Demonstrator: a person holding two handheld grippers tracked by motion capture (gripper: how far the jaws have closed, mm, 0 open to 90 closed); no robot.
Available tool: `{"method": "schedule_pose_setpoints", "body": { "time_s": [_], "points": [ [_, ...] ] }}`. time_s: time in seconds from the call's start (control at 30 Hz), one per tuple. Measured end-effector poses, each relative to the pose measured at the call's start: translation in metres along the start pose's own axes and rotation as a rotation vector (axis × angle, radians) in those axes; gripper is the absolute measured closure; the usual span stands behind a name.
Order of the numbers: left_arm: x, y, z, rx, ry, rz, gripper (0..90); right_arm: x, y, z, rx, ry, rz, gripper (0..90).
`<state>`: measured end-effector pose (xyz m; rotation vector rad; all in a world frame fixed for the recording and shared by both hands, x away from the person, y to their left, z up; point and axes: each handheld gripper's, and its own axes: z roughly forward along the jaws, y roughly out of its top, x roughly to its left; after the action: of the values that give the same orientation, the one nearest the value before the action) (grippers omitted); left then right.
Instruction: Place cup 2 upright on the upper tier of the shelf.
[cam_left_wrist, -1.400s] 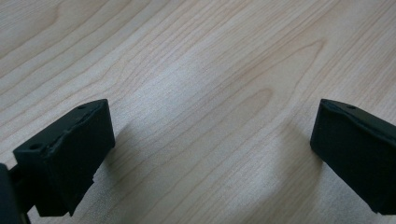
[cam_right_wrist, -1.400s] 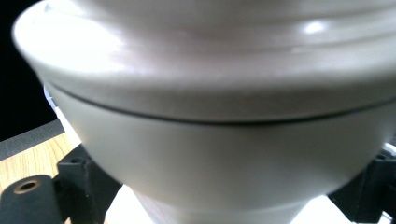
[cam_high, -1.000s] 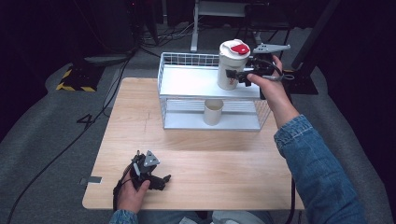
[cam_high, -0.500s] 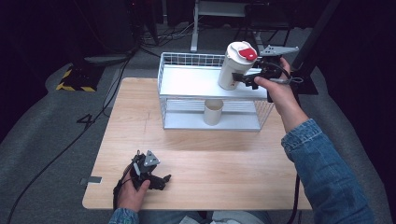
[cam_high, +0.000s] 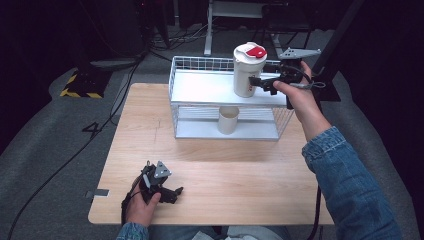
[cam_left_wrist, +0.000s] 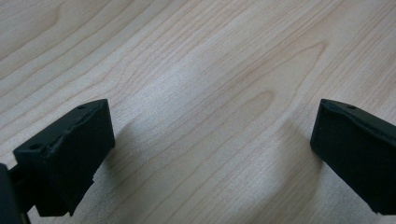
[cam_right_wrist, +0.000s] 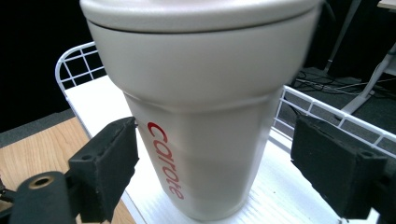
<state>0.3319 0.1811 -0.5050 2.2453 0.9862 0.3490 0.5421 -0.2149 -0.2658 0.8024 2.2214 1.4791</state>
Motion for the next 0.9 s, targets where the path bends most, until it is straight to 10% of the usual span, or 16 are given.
{"method": "schedule_pose_setpoints", "body": {
  "time_s": [0.9],
  "points": [
    [0.0, 0.0, 0.0, -0.001, 0.002, 0.001, 0.2, 0.014, -0.023, -0.078, 0.012, 0.031, -0.043, 15.6]
  ]
}}
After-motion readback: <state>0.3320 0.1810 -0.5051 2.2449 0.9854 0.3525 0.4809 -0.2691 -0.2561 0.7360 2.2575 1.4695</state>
